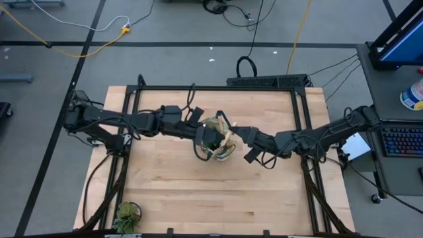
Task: Pick & Place Garden tools in Gardening bag
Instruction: Put the trowel into the gardening bag
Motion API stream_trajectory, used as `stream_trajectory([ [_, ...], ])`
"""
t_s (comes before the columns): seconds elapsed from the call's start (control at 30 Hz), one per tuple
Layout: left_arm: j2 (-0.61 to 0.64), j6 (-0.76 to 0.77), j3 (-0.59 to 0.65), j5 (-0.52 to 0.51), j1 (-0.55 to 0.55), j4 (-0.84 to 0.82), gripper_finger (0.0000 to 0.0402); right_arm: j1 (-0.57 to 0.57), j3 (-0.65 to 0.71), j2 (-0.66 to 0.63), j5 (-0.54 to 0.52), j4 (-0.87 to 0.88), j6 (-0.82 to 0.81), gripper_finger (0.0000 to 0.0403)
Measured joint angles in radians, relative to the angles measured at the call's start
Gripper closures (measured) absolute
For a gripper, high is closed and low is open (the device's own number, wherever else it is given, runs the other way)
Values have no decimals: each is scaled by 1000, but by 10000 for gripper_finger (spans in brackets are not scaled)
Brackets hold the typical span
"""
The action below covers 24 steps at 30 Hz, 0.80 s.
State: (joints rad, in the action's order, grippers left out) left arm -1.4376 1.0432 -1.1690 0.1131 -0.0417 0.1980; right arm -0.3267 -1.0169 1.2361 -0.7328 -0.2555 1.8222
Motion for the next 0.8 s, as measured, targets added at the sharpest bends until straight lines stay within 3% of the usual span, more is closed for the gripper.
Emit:
stream_trajectory([
  [0.37,1,14,2,-11,-39,-49,236,-3,-52,74,4,17,3,343],
  [0.8,-1,13,2,-20,-40,-79,236,-28,-86,76,2,30,-4,344],
])
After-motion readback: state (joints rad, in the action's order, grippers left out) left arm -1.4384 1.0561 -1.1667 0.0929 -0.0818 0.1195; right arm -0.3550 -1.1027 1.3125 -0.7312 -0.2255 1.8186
